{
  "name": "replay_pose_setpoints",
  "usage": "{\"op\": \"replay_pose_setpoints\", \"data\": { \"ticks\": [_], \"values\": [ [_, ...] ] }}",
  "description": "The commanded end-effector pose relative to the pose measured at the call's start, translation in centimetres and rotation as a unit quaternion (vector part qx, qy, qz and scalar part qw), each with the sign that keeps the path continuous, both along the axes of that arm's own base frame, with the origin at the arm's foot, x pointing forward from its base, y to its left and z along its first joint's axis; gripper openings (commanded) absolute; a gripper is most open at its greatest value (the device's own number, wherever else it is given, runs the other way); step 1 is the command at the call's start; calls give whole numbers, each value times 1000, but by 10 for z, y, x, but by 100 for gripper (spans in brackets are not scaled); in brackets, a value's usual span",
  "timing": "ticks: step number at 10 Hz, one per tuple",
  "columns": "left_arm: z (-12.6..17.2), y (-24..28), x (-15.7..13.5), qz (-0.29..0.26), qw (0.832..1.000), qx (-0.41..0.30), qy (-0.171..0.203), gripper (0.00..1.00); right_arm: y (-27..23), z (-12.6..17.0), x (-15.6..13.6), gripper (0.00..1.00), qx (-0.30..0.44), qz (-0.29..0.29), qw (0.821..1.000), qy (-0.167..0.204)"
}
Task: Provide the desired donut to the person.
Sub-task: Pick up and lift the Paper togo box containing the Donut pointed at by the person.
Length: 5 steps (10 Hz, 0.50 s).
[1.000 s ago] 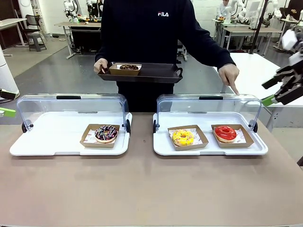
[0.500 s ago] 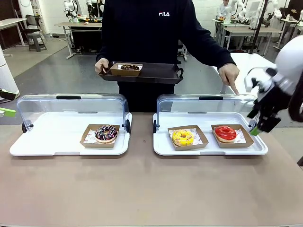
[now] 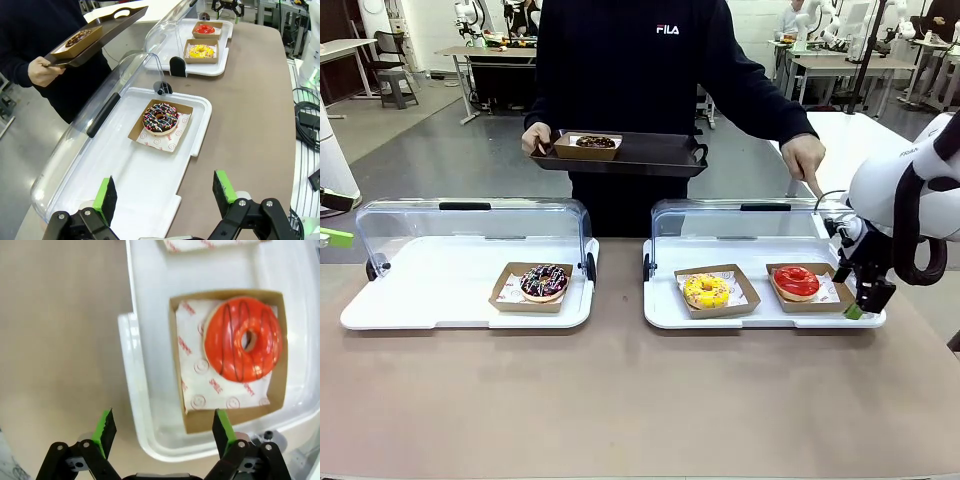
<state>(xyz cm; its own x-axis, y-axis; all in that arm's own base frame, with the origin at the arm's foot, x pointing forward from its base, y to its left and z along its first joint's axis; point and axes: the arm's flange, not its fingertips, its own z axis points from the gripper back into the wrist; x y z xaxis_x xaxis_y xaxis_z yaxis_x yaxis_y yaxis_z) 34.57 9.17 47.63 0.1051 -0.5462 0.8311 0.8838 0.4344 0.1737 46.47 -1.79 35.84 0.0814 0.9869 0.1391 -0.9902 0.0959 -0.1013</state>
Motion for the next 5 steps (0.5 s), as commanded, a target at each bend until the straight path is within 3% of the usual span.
{"op": "replay_pose_setpoints", "data": {
  "ticks": [1, 5],
  "values": [
    [2, 1, 0, 2, 1000, -9, 2, 100, -12, 0, 13, 100, -37, 27, 999, 1],
    [2, 1, 0, 2, 1000, -9, 2, 100, -17, -16, 35, 100, 13, 24, 1000, -1]
  ]
}}
